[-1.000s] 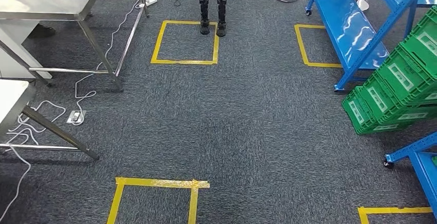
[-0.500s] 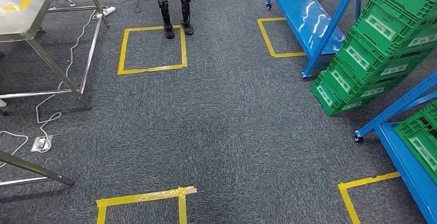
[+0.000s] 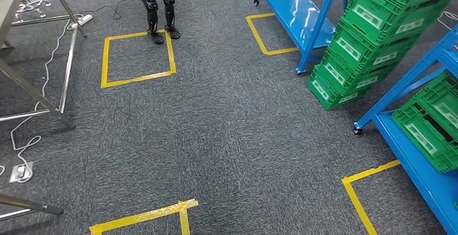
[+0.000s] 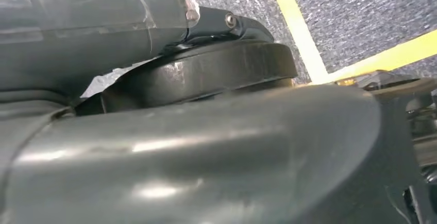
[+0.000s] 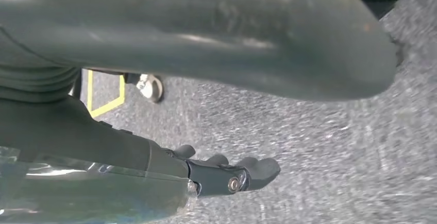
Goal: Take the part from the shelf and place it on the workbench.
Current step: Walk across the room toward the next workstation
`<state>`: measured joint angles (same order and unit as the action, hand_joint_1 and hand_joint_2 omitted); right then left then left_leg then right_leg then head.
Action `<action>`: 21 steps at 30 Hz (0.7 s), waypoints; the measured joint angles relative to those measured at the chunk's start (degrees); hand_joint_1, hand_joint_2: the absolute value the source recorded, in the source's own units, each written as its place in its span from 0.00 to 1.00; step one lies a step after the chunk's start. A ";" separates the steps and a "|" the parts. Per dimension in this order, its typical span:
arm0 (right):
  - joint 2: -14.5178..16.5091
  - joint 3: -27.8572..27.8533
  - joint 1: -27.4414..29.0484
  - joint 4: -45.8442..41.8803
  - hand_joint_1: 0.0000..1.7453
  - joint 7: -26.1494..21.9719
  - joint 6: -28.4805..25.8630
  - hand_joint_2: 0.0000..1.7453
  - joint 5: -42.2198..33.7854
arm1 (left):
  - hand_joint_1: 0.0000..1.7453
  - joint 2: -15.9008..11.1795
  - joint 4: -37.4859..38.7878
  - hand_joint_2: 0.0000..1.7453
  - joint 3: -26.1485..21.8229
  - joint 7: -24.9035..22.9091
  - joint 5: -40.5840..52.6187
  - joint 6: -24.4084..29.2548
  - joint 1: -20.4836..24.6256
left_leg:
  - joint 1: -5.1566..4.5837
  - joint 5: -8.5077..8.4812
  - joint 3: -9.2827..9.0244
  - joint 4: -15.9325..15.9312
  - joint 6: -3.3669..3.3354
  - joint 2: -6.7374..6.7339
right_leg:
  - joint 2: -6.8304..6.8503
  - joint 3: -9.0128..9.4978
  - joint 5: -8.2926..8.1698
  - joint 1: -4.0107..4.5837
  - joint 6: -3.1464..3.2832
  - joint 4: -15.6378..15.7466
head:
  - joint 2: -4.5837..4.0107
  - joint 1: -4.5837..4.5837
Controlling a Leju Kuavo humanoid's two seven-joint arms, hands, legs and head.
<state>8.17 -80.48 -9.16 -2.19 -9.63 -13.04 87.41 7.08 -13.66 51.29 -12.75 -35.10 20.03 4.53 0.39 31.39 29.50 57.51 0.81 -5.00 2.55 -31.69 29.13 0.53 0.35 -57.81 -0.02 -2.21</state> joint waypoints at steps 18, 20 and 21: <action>0.45 0.02 -2.66 -0.13 0.00 1.87 -0.30 0.00 0.00 | 0.00 0.26 0.06 0.00 0.38 2.52 -3.36 0.74 0.35 | 0.58 -1.88 1.79 -0.03 -1.13 7.13 | -6.26 -0.88 2.19 -0.59 -1.19 -2.57 | 0.00 1.90; 0.44 0.02 -2.68 -0.12 0.00 1.98 -0.49 0.00 0.00 | 0.00 0.17 0.14 0.00 0.38 1.88 -3.89 0.76 0.12 | 0.50 -1.58 1.51 -0.11 -1.52 5.14 | -3.65 -4.34 5.80 -0.60 -1.66 -9.61 | 0.00 1.10; 0.45 0.02 -2.65 -0.11 0.00 2.03 -0.55 0.00 0.00 | 0.00 0.12 0.17 0.00 0.38 1.61 -4.12 0.84 0.01 | 0.45 -1.40 1.41 -0.11 -1.59 4.17 | -3.17 -6.25 7.20 -0.69 -1.85 -13.34 | 0.00 0.87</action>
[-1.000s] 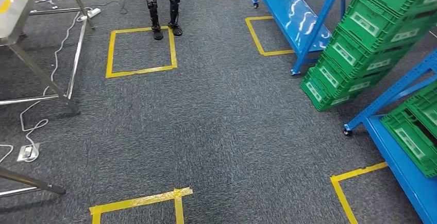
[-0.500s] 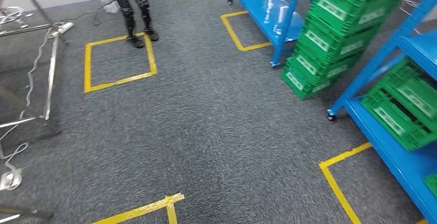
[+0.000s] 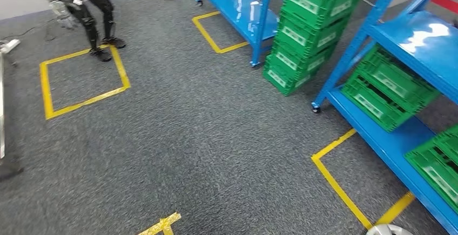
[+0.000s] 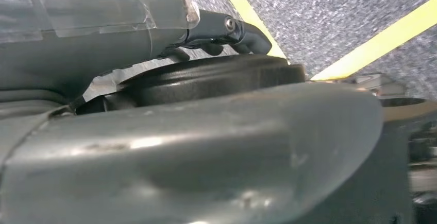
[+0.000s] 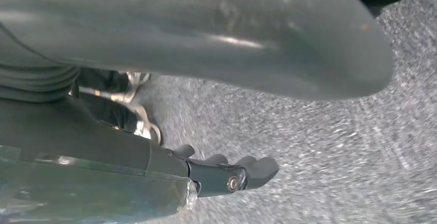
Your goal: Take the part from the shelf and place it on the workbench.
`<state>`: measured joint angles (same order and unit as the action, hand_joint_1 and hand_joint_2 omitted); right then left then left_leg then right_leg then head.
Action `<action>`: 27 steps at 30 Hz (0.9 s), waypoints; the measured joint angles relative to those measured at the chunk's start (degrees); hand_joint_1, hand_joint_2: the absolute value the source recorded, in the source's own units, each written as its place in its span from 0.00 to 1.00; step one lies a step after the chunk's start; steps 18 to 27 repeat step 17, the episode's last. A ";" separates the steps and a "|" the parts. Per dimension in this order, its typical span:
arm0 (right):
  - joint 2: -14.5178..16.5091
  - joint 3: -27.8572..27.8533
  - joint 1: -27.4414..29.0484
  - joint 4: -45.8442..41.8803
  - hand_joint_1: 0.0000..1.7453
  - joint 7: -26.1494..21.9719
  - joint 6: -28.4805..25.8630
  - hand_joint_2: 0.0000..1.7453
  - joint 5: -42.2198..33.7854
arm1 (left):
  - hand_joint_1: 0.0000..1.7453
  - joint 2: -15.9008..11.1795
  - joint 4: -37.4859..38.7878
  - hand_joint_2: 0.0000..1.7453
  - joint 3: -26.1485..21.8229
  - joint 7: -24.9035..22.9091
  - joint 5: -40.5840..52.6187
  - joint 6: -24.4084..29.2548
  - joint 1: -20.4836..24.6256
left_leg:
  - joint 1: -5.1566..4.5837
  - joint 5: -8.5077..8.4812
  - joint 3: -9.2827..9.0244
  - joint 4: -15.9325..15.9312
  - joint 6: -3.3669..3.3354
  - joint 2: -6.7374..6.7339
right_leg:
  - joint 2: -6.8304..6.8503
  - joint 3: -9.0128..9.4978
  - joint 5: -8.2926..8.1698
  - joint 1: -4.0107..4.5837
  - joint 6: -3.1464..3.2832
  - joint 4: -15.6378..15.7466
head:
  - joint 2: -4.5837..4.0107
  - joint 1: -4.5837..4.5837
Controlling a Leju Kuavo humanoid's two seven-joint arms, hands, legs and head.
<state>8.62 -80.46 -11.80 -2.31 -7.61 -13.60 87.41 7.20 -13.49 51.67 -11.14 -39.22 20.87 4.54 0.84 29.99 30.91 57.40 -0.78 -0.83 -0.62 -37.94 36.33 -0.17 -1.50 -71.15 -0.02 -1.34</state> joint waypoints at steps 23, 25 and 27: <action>0.07 0.31 2.22 -0.02 0.00 0.63 0.24 0.00 0.00 | 0.00 -0.22 0.07 0.00 0.82 -0.86 -0.70 0.22 0.14 | -0.17 9.13 6.87 16.58 2.75 1.10 | 0.19 7.21 -7.71 0.17 3.14 14.80 | 0.01 0.70; 0.07 0.31 2.22 -0.02 0.00 0.63 0.24 0.00 0.00 | 0.00 -0.22 0.07 0.00 0.82 -0.86 -0.70 0.22 0.14 | -0.17 9.13 6.87 16.58 2.75 1.10 | 0.19 7.21 -7.71 0.17 3.14 14.80 | 0.01 0.70; 0.07 0.31 2.22 -0.02 0.00 0.63 0.24 0.00 0.00 | 0.00 -0.22 0.07 0.00 0.82 -0.86 -0.70 0.22 0.14 | -0.17 9.13 6.87 16.58 2.75 1.10 | 0.19 7.21 -7.71 0.17 3.14 14.80 | 0.01 0.70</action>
